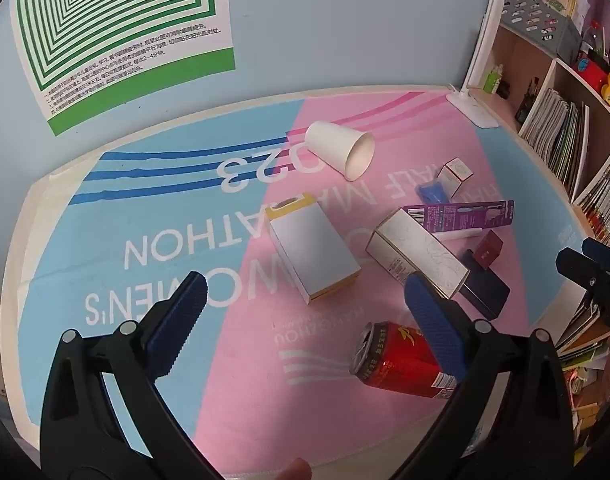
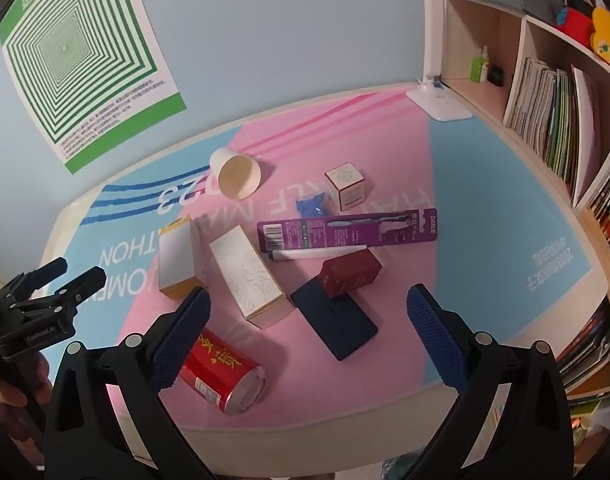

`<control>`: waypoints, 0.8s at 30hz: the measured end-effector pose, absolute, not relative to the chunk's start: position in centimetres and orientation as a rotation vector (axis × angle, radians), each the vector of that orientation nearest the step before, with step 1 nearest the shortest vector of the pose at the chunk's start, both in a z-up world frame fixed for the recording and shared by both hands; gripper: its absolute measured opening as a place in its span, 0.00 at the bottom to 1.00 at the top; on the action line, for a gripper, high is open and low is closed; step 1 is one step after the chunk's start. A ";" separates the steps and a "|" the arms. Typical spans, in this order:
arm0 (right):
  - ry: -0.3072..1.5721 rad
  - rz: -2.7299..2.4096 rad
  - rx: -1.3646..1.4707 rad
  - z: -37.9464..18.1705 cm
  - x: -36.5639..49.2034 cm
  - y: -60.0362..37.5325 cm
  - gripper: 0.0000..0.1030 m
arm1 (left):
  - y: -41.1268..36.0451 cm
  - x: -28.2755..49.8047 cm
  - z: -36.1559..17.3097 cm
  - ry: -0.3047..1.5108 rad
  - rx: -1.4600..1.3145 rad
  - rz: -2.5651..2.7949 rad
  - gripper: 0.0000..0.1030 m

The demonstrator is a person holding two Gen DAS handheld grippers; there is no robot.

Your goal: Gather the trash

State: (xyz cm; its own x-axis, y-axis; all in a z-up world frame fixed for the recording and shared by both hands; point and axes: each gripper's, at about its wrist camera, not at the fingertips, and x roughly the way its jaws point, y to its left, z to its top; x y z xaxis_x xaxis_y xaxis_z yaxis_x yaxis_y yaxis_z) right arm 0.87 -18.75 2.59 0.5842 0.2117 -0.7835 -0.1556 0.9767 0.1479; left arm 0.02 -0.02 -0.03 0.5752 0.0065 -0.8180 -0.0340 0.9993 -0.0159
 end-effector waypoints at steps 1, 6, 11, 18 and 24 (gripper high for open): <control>0.925 0.208 0.066 2.6 0.9 -18.7 0.94 | 0.0 0.0 0.0 0.960 -0.031 0.025 0.94; 0.919 0.191 0.068 2.6 0.9 -18.8 0.94 | -0.6 0.6 -0.4 0.972 -0.044 0.021 0.94; 0.932 0.194 0.093 2.0 1.4 -18.5 0.94 | -1.0 1.0 -0.4 0.975 -0.041 0.021 0.94; 0.943 0.189 0.100 1.7 1.9 -18.9 0.94 | -0.7 2.0 -1.2 0.988 -0.007 -0.017 0.94; 0.949 0.188 0.101 1.5 2.3 -18.9 0.94 | -0.8 2.4 -1.4 0.996 -0.001 -0.016 0.94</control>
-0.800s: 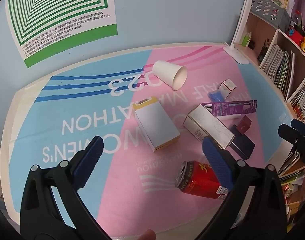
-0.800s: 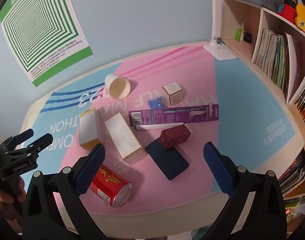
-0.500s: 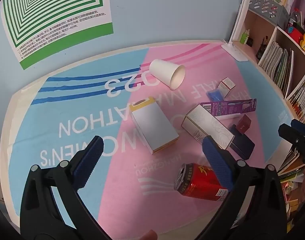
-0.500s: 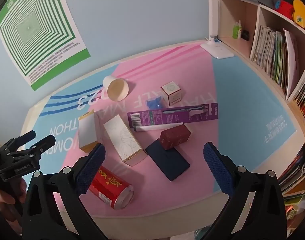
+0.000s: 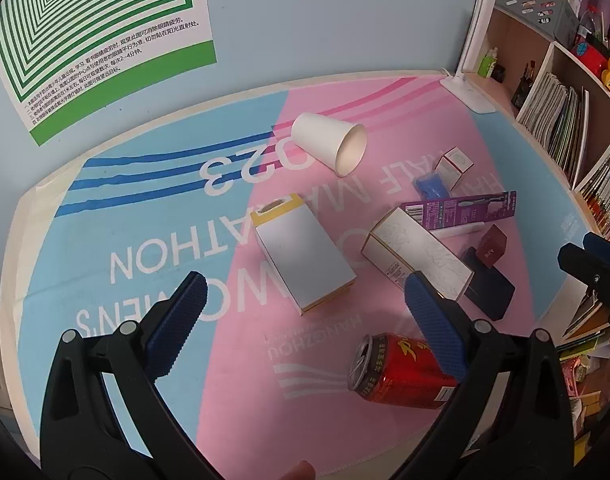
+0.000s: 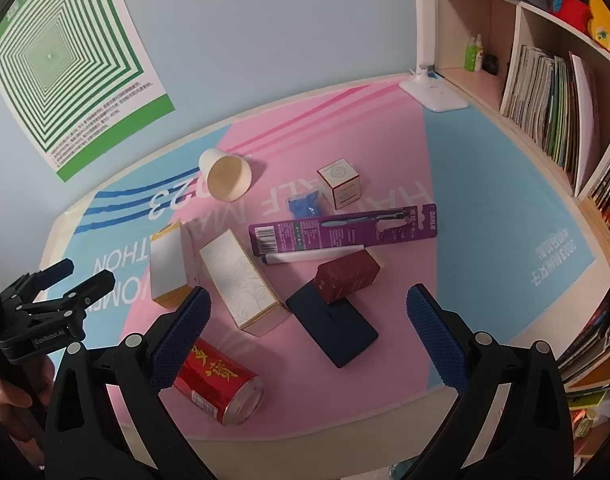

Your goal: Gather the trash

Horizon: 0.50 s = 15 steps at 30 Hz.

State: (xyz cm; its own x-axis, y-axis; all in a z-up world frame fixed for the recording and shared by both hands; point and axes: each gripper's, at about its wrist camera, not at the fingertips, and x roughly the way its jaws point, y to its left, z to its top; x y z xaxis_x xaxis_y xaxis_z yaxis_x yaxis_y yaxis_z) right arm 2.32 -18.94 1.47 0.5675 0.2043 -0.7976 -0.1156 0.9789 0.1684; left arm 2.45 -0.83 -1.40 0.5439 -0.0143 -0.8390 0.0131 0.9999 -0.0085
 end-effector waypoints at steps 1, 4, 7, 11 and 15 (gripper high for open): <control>0.952 0.190 0.101 1.5 2.5 -18.9 0.94 | -0.8 2.5 -1.4 0.996 -0.001 -0.016 0.94; 0.955 0.192 0.098 1.4 2.7 -18.9 0.94 | -0.9 2.5 -1.5 0.999 0.006 -0.015 0.94; 0.961 0.196 0.098 1.3 2.9 -18.9 0.94 | -0.9 2.6 -1.5 1.003 0.010 -0.014 0.94; 0.967 0.199 0.105 1.1 3.2 -18.9 0.94 | -0.9 2.8 -1.6 1.007 0.010 -0.006 0.94; 0.968 0.204 0.101 1.1 3.3 -18.7 0.94 | -0.8 2.9 -1.7 1.011 0.009 0.000 0.94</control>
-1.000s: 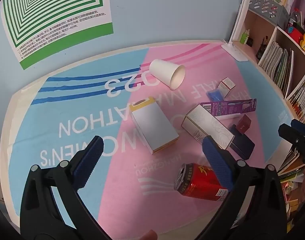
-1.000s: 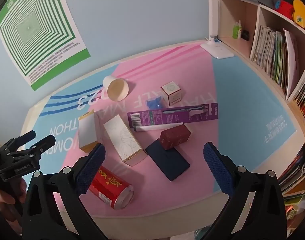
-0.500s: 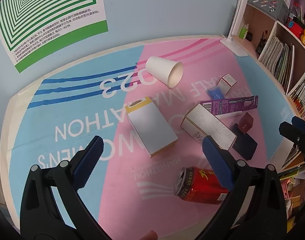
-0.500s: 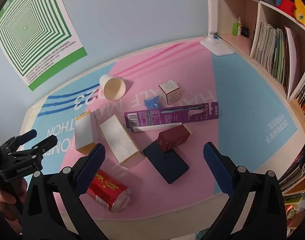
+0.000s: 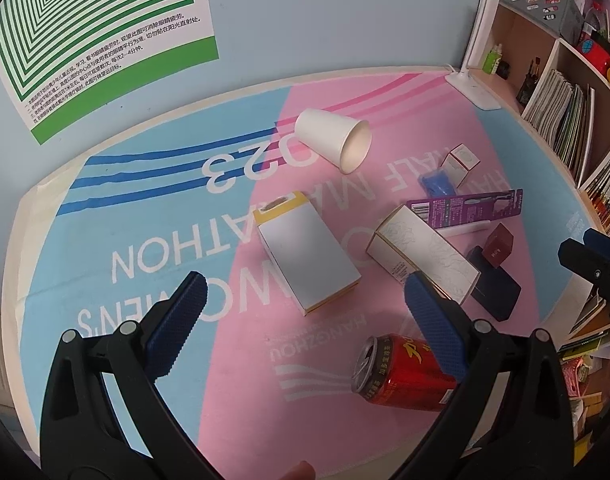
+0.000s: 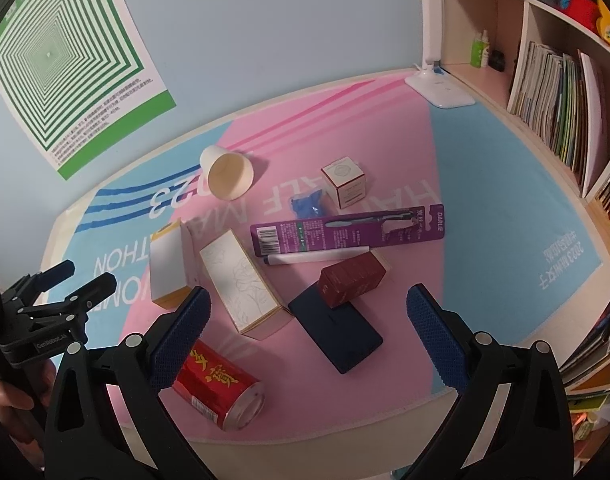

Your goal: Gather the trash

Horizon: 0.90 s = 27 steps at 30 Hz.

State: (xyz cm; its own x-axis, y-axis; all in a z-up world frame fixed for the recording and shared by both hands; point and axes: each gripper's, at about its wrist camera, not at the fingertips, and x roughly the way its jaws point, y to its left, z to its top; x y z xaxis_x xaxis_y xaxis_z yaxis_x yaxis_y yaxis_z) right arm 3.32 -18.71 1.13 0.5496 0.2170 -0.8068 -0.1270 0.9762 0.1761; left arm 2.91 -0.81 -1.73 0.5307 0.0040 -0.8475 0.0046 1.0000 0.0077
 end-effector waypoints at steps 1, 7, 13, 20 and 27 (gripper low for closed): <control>0.969 0.205 0.100 1.1 3.3 -18.7 0.94 | -0.8 2.9 -1.7 1.012 0.009 0.001 0.94; 0.970 0.204 0.100 1.1 3.4 -18.7 0.94 | -0.7 3.0 -1.8 1.016 0.006 0.005 0.94; 0.973 0.203 0.099 1.1 3.5 -18.6 0.94 | -0.7 3.0 -1.8 1.019 0.006 0.006 0.94; 0.977 0.200 0.099 0.9 3.5 -18.6 0.94 | -0.8 3.2 -1.9 1.024 0.005 0.001 0.94; 0.983 0.199 0.097 0.7 3.8 -18.8 0.94 | -1.1 3.6 -2.1 1.030 0.006 -0.001 0.94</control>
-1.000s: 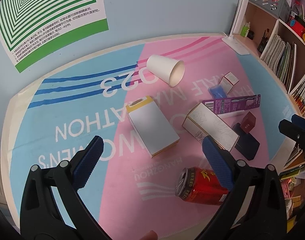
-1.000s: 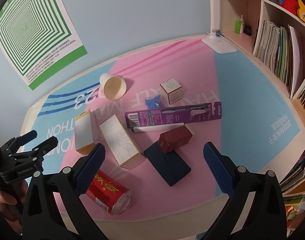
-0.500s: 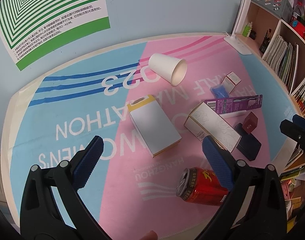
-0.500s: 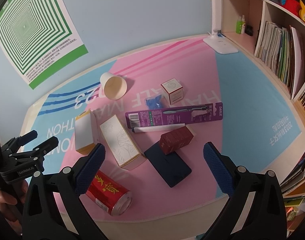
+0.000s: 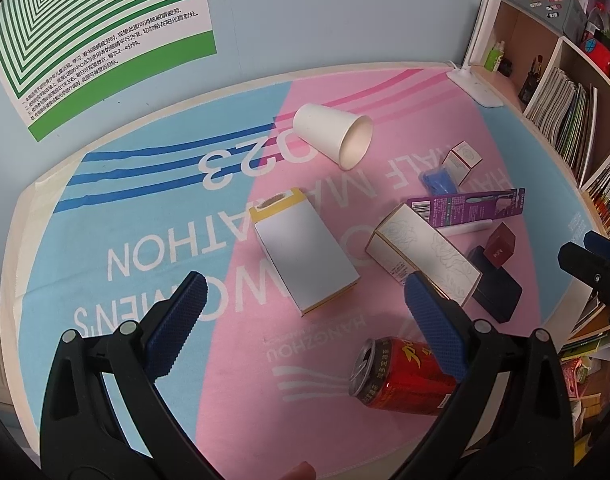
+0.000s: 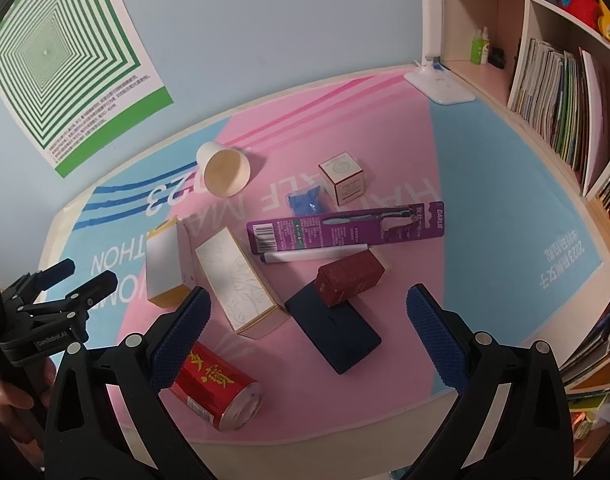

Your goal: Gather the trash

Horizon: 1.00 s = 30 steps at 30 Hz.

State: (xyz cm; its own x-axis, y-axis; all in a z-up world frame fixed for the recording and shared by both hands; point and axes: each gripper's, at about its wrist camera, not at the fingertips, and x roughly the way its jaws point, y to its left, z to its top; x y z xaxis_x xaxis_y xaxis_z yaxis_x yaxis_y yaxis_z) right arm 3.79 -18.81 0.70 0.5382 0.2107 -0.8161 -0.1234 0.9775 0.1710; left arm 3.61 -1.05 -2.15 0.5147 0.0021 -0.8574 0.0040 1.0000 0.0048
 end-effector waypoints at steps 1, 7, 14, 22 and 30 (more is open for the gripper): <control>0.985 0.198 0.097 0.6 3.9 -18.9 0.94 | -1.1 3.7 -2.2 1.032 0.006 -0.003 0.94; 0.997 0.195 0.100 0.2 4.4 -19.0 0.94 | -1.2 4.3 -2.6 1.046 0.007 -0.005 0.94; 1.018 0.189 0.108 -0.4 5.3 -19.2 0.94 | -1.4 5.2 -3.4 1.074 0.009 -0.007 0.94; 1.045 0.183 0.114 -1.2 6.4 -19.2 0.94 | -1.5 6.4 -4.5 1.105 0.012 -0.009 0.94; 1.098 0.160 0.124 -3.0 7.8 -19.2 0.93 | -1.5 7.9 -6.2 1.152 0.005 -0.007 0.94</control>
